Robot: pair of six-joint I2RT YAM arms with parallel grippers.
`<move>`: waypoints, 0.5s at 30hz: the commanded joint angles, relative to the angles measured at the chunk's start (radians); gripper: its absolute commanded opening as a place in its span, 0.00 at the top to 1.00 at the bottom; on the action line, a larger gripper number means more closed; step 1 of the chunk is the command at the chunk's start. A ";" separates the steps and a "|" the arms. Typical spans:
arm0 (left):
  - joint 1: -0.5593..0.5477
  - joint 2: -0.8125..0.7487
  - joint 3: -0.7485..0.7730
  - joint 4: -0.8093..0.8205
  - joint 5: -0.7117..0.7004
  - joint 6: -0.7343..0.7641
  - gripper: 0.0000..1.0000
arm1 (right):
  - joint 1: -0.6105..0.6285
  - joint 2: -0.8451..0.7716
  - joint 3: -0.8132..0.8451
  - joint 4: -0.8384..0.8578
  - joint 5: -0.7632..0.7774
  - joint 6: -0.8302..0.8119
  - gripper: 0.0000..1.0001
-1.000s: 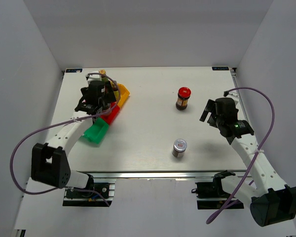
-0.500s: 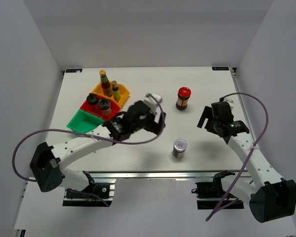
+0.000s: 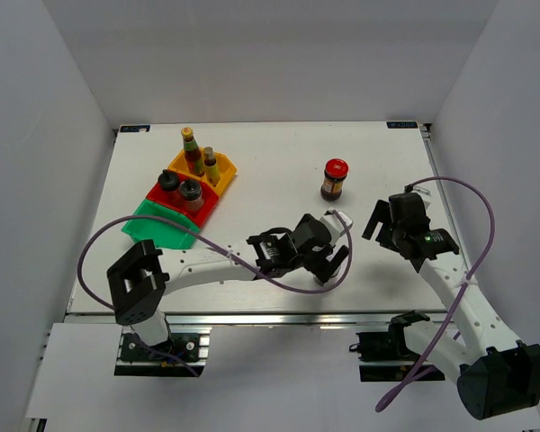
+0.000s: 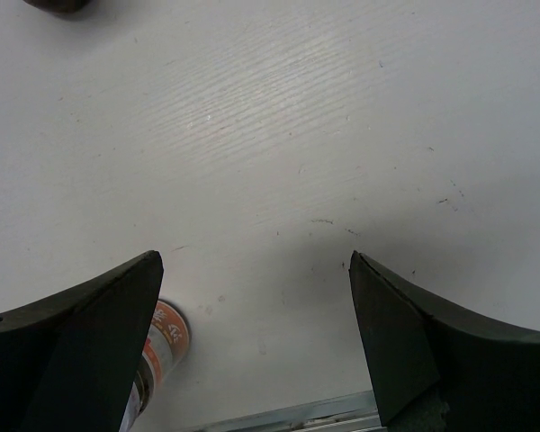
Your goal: Organize the condiment bottles
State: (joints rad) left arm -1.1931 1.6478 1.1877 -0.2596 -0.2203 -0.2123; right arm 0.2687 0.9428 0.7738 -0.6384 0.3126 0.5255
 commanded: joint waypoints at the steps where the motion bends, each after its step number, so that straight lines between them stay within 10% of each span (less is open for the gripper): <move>1: 0.000 0.013 0.116 0.007 -0.177 0.010 0.02 | 0.000 -0.018 -0.004 0.006 0.022 0.016 0.11; 5: 0.032 0.101 0.245 -0.021 -0.318 0.037 0.02 | -0.002 -0.009 -0.002 0.016 0.023 0.016 0.11; 15: 0.276 0.414 0.581 0.006 -0.074 0.128 0.02 | -0.002 -0.015 -0.004 0.068 0.048 0.045 0.11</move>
State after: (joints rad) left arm -0.9440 2.0197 1.6958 -0.2619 -0.3717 -0.1478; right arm 0.2687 0.9401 0.7734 -0.6205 0.3344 0.5518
